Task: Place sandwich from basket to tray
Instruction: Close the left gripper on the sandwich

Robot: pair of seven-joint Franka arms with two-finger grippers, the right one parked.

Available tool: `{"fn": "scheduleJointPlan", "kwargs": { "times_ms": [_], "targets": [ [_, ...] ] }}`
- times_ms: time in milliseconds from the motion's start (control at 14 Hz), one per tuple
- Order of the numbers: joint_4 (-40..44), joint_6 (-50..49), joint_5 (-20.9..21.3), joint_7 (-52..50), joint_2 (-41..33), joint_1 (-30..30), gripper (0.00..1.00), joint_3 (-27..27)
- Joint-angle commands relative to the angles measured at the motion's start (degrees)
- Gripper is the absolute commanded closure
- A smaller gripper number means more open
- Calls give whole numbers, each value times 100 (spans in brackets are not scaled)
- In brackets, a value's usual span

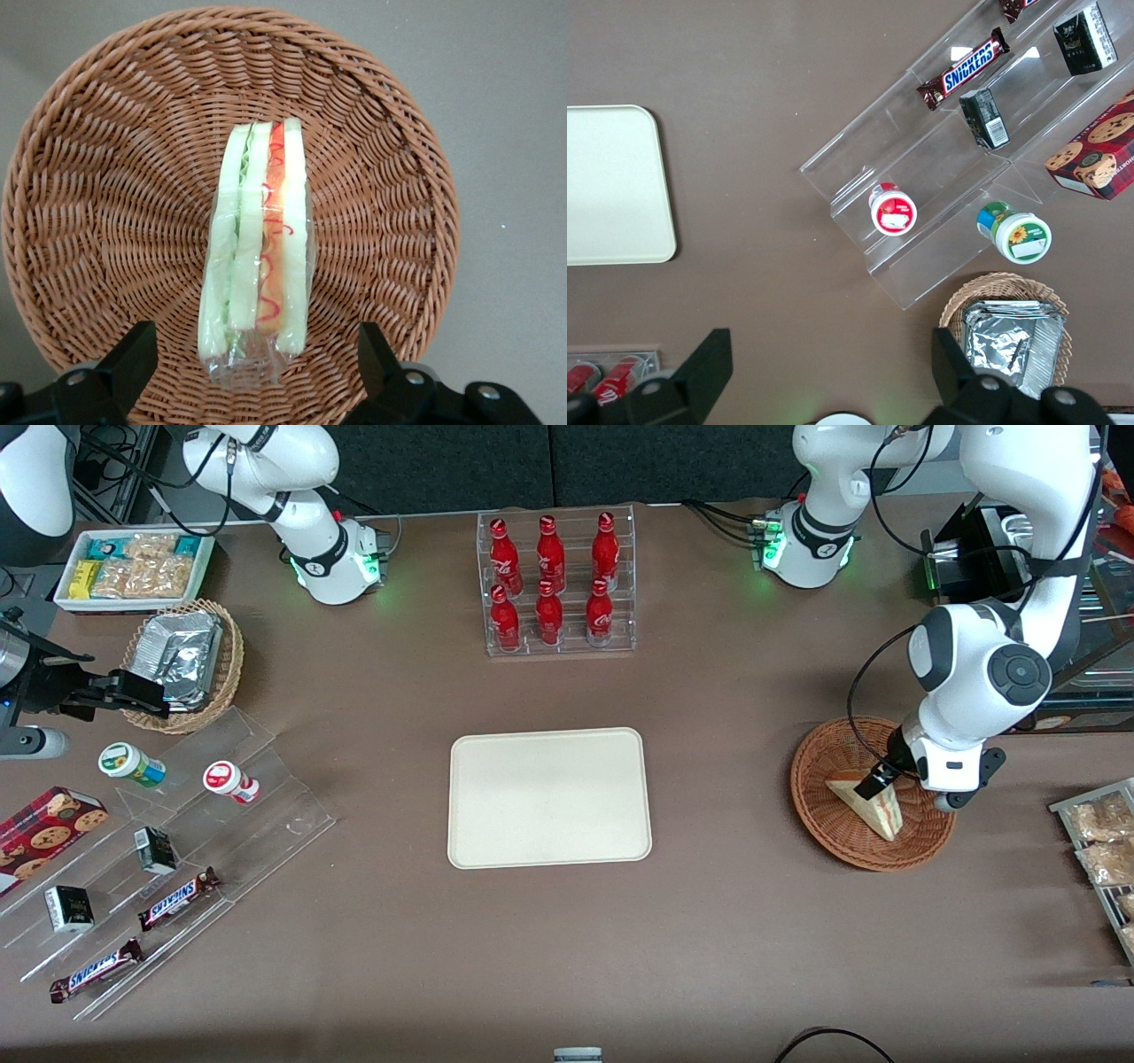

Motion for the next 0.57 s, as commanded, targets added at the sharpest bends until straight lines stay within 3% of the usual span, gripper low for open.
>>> {"fn": "scheduleJointPlan", "kwargs": {
  "times_ms": [0, 357, 500],
  "targets": [
    [-71, 288, 10, -67, 204, -63, 0, 12],
    [-62, 324, 80, -50, 354, -99, 2, 21],
    [-62, 315, 141, -58, 345, -99, 15, 30]
  ]
}}
